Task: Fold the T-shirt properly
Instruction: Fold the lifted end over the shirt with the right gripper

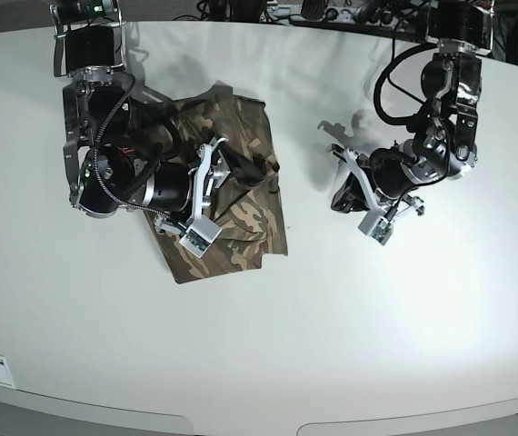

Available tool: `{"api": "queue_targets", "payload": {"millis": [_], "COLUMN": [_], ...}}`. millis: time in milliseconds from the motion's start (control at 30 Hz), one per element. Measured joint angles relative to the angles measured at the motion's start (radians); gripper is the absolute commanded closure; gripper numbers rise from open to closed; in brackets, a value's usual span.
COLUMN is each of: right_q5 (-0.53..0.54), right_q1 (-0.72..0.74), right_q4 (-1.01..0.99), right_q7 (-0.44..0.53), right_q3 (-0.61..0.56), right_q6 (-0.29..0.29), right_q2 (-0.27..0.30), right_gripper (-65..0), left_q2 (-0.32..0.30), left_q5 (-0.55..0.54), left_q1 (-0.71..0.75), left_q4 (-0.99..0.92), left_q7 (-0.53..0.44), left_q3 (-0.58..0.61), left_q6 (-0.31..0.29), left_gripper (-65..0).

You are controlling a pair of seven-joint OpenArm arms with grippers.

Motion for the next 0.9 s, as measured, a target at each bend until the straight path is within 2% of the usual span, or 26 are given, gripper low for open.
{"api": "queue_targets", "payload": {"millis": [133,200,400,567,733,833,900], "right_q5": [-0.061,-0.053,0.205,0.179,0.177,0.140,0.140], "right_q1": [0.000,0.000,-0.001,0.000,0.000,-0.001,-0.001], "right_q4": [0.000,0.000,0.019,0.040,0.040,0.040,0.040], "right_q7": [0.005,0.005,-0.040,-0.079,-0.079,-0.082,-0.110], "right_q3": [0.000,0.000,0.000,0.011,0.080,0.130,0.156], "right_q6": [0.000,0.000,0.000,0.000,0.000,0.000,0.000], "right_q2": [0.000,0.000,0.000,-0.001,-0.001,0.000,0.000], "right_gripper": [-43.5,-43.4,-43.4,-43.5,-43.5,-43.5,-43.5], "left_q2": [0.000,0.000,0.000,0.000,0.000,0.000,0.000], "left_q5": [0.000,0.000,0.000,0.000,0.000,0.000,0.000], "left_q1": [0.000,0.000,0.000,0.000,0.000,0.000,0.000], "left_q4": [0.000,0.000,0.000,0.000,0.000,0.000,0.000], "left_q7": [-0.003,-0.004,-0.003,-0.004,-0.003,-0.003,-0.003], "left_q3": [0.000,0.000,0.000,0.000,0.000,0.000,0.000], "left_q6": [0.000,0.000,0.000,0.000,0.000,0.000,0.000], "left_gripper": [0.0,0.0,0.0,0.0,0.0,0.0,0.0]}}
